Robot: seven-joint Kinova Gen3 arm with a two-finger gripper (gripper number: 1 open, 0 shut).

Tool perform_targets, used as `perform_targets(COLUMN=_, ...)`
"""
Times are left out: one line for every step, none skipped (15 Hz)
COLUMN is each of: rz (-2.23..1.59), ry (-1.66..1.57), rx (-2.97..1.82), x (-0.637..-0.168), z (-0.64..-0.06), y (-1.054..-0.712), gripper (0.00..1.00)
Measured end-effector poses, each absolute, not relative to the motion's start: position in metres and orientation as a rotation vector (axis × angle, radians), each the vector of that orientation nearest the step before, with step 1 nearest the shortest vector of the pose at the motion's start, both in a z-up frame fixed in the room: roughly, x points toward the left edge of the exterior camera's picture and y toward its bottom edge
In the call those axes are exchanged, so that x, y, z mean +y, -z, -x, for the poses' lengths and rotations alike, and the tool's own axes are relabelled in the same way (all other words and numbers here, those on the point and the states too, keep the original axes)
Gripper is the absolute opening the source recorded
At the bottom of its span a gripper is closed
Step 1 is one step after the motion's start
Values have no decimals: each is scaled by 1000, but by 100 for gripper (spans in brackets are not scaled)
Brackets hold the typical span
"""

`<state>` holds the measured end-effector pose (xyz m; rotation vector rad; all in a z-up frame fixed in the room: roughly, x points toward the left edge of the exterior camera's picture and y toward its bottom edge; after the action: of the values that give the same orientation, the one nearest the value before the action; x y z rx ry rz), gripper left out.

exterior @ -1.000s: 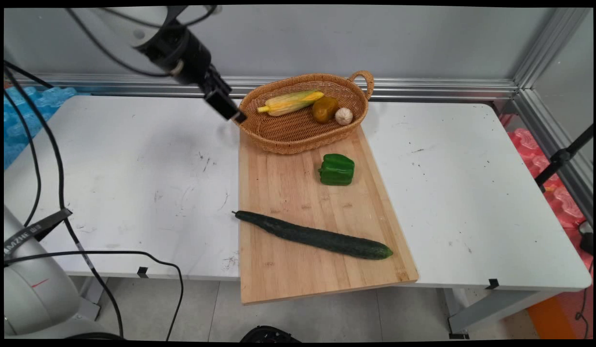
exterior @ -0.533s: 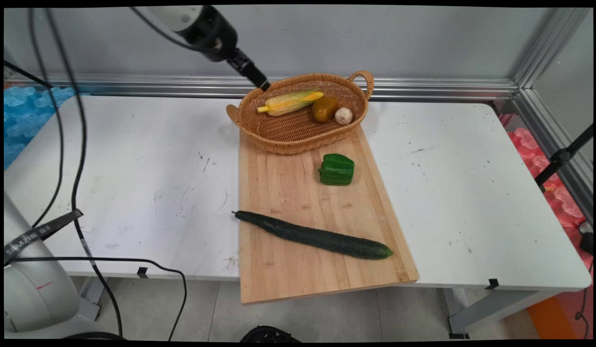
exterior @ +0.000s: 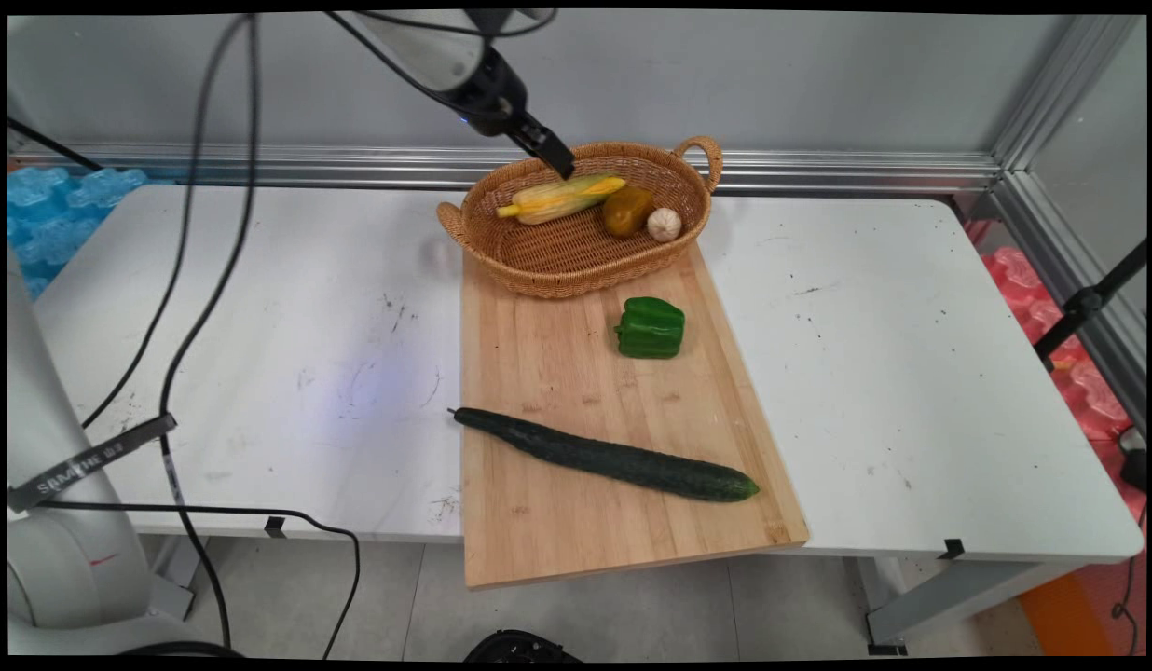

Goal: Pick up the potato from the vegetable basket

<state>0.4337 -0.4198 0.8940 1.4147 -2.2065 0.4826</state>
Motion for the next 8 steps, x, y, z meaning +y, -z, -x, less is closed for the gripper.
perform_targets(rz=-1420, ry=-477, rx=-2202, x=-429, z=-429, y=-886, gripper=100)
perform_targets(rz=-1424, ry=-471, rx=-2196, x=-437, z=-425, y=-878, gripper=100)
perform_targets(rz=-1427, ry=-464, rx=-2190, x=-447, z=-419, y=-869, gripper=100)
perform_targets(rz=-1430, ry=-454, rx=-2184, x=-455, z=-414, y=-861, gripper=100)
perform_targets(rz=-1432, ry=-448, rx=-2180, x=-460, z=-410, y=-856, gripper=100)
perform_targets(rz=-1433, ry=-440, rx=-2175, x=-466, z=-406, y=-850, gripper=100)
perform_targets(rz=-1435, ry=-430, rx=-2170, x=-473, z=-401, y=-844, gripper=100)
perform_targets(rz=-1436, ry=-419, rx=-2165, x=-478, z=-397, y=-838, gripper=100)
